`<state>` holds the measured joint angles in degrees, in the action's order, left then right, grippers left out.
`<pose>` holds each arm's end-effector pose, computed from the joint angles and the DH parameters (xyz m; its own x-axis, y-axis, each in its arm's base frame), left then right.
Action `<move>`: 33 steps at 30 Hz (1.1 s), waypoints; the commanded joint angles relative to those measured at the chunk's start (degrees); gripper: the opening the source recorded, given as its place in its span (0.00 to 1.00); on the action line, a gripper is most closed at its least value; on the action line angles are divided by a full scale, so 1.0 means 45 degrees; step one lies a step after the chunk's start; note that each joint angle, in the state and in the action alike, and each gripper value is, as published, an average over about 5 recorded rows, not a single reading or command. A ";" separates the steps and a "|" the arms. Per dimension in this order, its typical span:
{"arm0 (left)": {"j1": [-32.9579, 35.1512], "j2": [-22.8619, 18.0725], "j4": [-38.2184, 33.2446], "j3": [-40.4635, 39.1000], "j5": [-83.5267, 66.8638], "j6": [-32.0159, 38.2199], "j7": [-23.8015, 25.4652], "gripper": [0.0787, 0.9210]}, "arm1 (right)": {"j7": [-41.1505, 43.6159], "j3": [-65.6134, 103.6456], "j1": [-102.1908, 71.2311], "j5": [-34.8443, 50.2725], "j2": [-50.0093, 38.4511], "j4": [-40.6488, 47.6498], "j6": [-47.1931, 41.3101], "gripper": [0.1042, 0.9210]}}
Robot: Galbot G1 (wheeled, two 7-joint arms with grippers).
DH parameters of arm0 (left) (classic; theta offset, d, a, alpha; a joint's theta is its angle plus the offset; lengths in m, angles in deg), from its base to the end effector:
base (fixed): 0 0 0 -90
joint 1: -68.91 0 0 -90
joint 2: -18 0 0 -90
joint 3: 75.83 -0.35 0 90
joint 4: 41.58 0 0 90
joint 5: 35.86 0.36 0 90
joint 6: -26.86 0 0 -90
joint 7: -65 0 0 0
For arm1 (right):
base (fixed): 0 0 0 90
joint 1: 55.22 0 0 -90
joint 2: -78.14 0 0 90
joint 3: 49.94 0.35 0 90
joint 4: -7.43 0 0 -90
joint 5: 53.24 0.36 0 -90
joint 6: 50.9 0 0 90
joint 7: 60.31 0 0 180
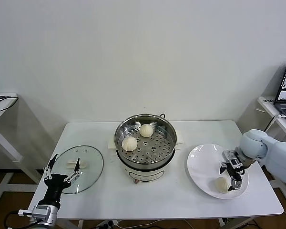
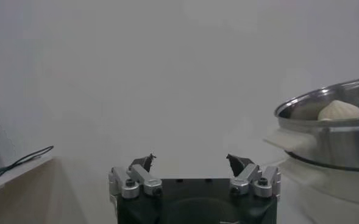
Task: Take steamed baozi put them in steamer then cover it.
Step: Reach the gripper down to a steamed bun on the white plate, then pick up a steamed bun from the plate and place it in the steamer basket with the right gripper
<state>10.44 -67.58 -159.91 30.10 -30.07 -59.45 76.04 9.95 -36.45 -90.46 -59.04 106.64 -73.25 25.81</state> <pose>0.1698 0.1005 -0.3059 -0.9998 -0.0027 0.0211 0.0039 0.9520 0.3059 0.4549 -0.1940 -0.2199 0.0317 -0.0447 0.9985 -0.9965 -0.0785 0.0281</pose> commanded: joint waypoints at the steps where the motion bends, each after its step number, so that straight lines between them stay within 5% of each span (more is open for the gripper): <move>1: 0.0013 0.0012 0.0055 0.0033 0.0003 0.0011 0.0009 0.88 | -0.0012 0.0411 -0.0512 -0.0243 0.0191 0.0146 0.0051 0.88; 23: -0.0066 0.0021 0.0109 0.0040 0.0022 -0.0005 0.0009 0.88 | 0.0140 0.1157 -0.1072 -0.0449 0.0322 0.0206 0.0089 0.70; 33: -0.0039 0.0042 -0.0067 -0.0033 0.0025 -0.0059 -0.0010 0.88 | 0.0217 -0.0017 0.2130 0.1299 -0.0251 -0.0073 0.0018 0.69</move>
<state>10.22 -67.45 -159.69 30.12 -29.97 -59.54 76.06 10.71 -32.80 -91.16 -58.16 106.78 -73.15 25.94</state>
